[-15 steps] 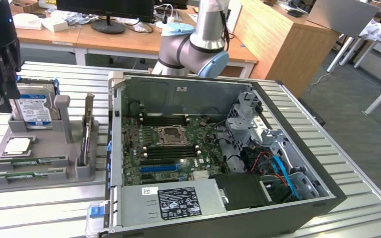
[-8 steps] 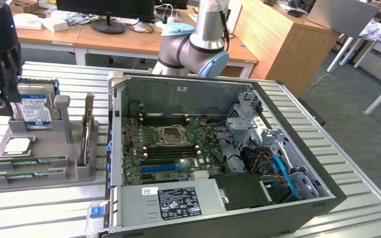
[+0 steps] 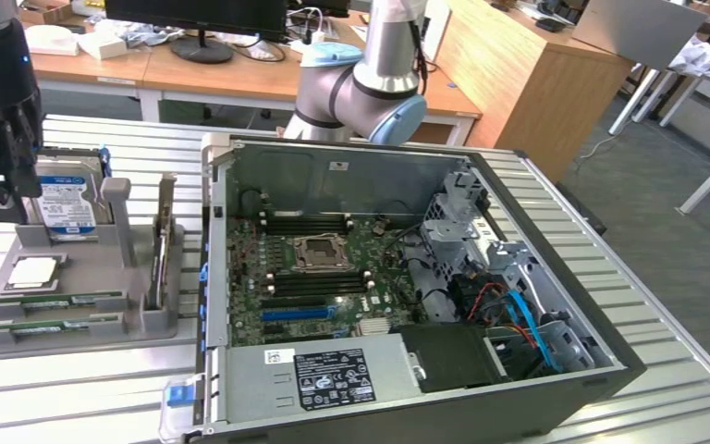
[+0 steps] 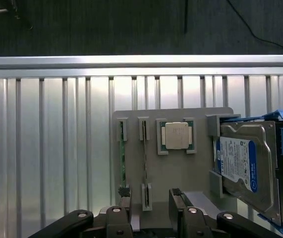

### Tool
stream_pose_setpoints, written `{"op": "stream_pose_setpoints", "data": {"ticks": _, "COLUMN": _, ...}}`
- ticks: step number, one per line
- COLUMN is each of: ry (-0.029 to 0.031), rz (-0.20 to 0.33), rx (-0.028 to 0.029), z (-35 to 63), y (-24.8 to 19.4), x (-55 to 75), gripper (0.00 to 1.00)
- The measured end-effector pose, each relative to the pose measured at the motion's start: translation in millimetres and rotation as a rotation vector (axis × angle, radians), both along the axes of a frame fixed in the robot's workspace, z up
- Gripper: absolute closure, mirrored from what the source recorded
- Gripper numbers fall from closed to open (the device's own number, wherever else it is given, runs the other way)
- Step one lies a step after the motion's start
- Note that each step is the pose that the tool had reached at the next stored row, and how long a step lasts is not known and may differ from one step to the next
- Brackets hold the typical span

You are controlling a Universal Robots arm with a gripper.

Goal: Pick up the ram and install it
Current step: 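Pick up the ram and move it above insertion slot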

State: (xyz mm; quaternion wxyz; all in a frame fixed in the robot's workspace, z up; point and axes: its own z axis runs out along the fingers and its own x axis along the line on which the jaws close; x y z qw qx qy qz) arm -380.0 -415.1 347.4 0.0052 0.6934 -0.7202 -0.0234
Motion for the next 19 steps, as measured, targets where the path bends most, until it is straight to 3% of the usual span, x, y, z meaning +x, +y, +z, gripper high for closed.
{"op": "stream_pose_setpoints", "data": {"ticks": 19, "ry": 0.0, "rz": 0.002, "rx": 0.0, "z": -19.5, "y": 0.0, "x": 0.0, "gripper": 0.57}}
